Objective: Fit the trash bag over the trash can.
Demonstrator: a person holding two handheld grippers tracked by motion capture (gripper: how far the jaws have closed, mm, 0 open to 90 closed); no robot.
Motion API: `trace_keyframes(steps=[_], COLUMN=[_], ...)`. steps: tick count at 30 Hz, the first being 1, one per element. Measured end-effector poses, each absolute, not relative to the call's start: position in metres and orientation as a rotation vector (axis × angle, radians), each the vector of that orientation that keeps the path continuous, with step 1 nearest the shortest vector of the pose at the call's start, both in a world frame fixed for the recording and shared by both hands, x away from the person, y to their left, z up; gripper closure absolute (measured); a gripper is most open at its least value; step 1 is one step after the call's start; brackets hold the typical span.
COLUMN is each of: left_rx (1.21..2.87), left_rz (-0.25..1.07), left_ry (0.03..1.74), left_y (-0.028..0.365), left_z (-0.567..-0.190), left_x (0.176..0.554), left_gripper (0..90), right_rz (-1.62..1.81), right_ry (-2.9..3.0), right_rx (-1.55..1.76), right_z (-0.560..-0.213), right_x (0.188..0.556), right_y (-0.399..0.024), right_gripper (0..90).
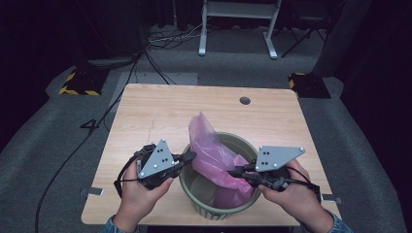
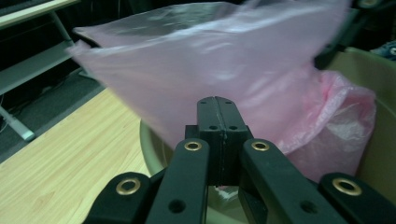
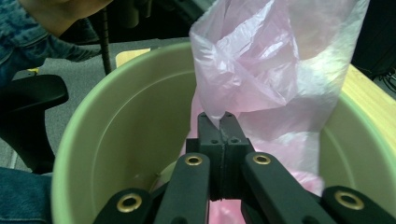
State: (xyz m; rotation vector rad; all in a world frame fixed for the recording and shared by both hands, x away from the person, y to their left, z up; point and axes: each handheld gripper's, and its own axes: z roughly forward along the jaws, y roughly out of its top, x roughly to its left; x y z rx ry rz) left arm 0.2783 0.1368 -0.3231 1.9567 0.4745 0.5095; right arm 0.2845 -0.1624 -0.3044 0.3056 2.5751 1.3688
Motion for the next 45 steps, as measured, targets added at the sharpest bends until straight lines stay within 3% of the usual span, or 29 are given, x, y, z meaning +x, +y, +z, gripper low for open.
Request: trace_keyframes(steps=[5, 9, 10, 14, 17, 21, 25, 31, 34, 38, 45], left_rx=[1.969, 1.946, 1.945, 1.943, 1.947, 1.96, 1.965, 1.952, 1.954, 1.954, 1.956], left_rz=[0.478, 0.456, 0.459, 0.451, 0.45, 0.451, 0.463, 0.459, 0.46, 0.463, 0.471], left_ry=[0.476, 0.506, 0.51, 0.5, 0.493, 0.461, 0.433, 0.416, 0.411, 0.407, 0.393], left_y=[0.136, 0.131, 0.13, 0.127, 0.124, 0.123, 0.123, 0.125, 0.125, 0.124, 0.125], left_z=[-0.327, -0.329, -0.328, -0.328, -0.327, -0.326, -0.325, -0.323, -0.323, -0.322, -0.319], left_x=[0.279, 0.279, 0.279, 0.279, 0.278, 0.278, 0.276, 0.274, 0.274, 0.274, 0.272], left_gripper=[89.7, 51.6, 46.2, 41.8, 43.9, 72.5, 87.7, 89.9, 89.9, 89.9, 89.9], right_rz=[1.369, 1.36, 1.356, 1.346, 1.343, 1.341, 1.344, 1.379, 1.406, 1.425, 1.444], right_ry=[2.554, 2.547, 2.549, 2.551, 2.556, 2.565, 2.563, 2.534, 2.504, 2.463, 2.415], right_rx=[0.324, 0.322, 0.32, 0.296, 0.29, 0.281, 0.283, 0.323, 0.344, 0.386, 0.434], right_z=[-0.31, -0.311, -0.311, -0.312, -0.314, -0.315, -0.316, -0.309, -0.301, -0.291, -0.28], right_x=[0.281, 0.279, 0.278, 0.275, 0.275, 0.275, 0.274, 0.277, 0.28, 0.287, 0.296], right_y=[-0.168, -0.17, -0.169, -0.165, -0.16, -0.156, -0.156, -0.163, -0.17, -0.18, -0.191], right_gripper=[90.0, 90.0, 90.0, 90.0, 90.0, 90.0, 89.2, 68.9, 63.3, 58.0, 56.9])
